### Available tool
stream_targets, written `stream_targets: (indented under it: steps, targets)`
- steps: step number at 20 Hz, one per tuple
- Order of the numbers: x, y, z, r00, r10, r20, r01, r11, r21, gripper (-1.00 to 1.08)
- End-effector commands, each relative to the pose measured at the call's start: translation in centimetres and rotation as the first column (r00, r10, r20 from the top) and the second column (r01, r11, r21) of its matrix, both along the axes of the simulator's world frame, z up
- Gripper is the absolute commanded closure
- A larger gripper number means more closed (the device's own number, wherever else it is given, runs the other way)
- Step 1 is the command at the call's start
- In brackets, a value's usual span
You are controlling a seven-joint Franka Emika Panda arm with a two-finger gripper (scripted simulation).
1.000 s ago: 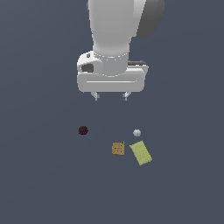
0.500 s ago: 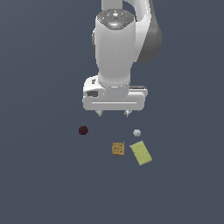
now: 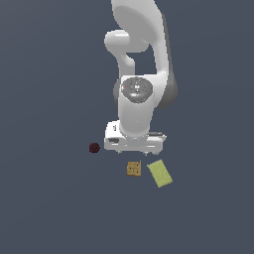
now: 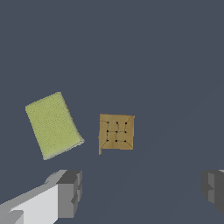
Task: Pick up a designated object from a clutter of objects.
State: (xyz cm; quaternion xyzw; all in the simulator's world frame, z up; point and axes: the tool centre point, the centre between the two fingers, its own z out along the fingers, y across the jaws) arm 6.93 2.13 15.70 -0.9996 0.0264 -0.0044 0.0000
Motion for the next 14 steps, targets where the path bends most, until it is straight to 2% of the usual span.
stream_targets:
  steps: [1, 8, 14]
  targets:
    - [0.4, 0.4, -2.6, 1.000, -0.011, -0.001, 0.011, 1.000, 0.000, -0.92]
    - [0.6, 1.1, -7.6, 0.999, -0.032, -0.007, 0.032, 0.999, 0.000, -0.92]
    - [0.6, 1.3, -9.5, 0.999, -0.040, -0.009, 0.040, 0.999, 0.000, -0.92]
